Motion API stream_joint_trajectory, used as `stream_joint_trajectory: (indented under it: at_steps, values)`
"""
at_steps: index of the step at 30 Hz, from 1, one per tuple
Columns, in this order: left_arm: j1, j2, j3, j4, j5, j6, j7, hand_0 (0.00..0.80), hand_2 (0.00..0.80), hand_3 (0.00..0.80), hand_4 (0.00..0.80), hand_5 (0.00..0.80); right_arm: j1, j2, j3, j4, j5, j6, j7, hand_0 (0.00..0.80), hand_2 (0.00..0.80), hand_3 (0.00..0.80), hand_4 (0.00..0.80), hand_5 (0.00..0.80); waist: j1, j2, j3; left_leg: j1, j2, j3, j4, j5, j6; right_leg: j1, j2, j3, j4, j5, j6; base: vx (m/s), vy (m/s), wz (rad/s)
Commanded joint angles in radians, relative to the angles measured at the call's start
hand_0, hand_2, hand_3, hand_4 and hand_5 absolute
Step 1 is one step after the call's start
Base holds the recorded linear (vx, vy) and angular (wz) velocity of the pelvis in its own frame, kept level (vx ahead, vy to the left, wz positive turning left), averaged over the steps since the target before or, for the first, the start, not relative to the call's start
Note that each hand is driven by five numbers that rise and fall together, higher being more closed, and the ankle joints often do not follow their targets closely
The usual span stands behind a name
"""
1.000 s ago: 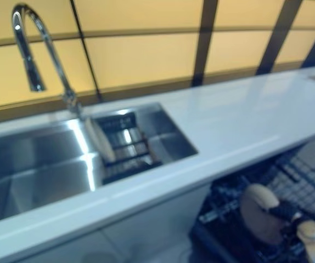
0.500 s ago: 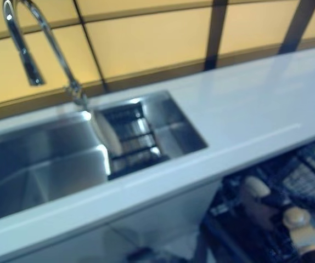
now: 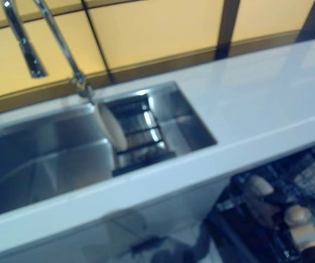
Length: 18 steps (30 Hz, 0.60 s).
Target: Take plates into dishwasher
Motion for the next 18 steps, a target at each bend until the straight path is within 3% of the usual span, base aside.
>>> stream_joint_trajectory:
  at_steps: [1,2,3,4,18]
  values:
    - [-0.048,0.023,-0.03,0.017,-0.004,-0.002,0.008,0.0,0.0,0.0,0.0,0.0,-0.097,0.025,0.039,0.028,-0.013,-0.018,0.007,0.8,0.8,0.8,0.8,0.8,0.021,-0.031,0.003,-0.022,-0.035,-0.026,0.004,-0.05,0.048,0.025,0.019,-0.044,0.004,-0.06,0.039,0.0,0.0,0.0]
    - [-0.047,0.022,-0.03,0.016,-0.005,-0.002,0.008,0.0,0.0,0.0,0.0,0.0,-0.095,0.026,0.039,0.029,-0.016,-0.017,0.0,0.8,0.8,0.8,0.8,0.8,0.021,-0.032,0.003,-0.022,-0.035,-0.025,0.004,-0.05,0.048,0.025,0.018,-0.044,0.004,-0.06,0.039,0.0,0.0,0.0]
    - [-0.047,0.021,-0.03,0.018,-0.004,-0.005,0.008,0.0,0.0,0.0,0.0,0.0,-0.094,0.029,0.039,0.035,-0.01,-0.013,-0.01,0.125,0.125,0.125,0.125,0.125,0.022,-0.033,0.003,-0.021,-0.034,-0.024,0.004,-0.05,0.048,0.026,0.018,-0.043,0.004,-0.06,0.04,0.0,0.0,0.0]
    - [-0.048,0.021,-0.028,0.02,-0.003,-0.006,0.007,0.0,0.0,0.0,0.0,0.0,-0.099,0.029,0.039,0.038,0.0,-0.009,-0.013,0.0,0.0,0.0,0.0,0.0,0.022,-0.035,0.003,-0.02,-0.034,-0.025,0.004,-0.051,0.048,0.027,0.019,-0.042,0.004,-0.059,0.04,0.0,0.0,0.0]
    - [-0.028,0.019,-0.009,0.024,-0.001,-0.01,0.012,0.0,0.0,0.0,0.0,0.0,-0.054,0.026,-0.034,-0.016,0.009,0.017,-0.029,0.0,0.0,0.0,0.0,0.0,0.012,-0.048,-0.004,-0.008,-0.028,-0.014,0.004,-0.056,0.048,0.035,0.025,-0.028,0.004,-0.059,0.04,0.002,0.001,0.0]
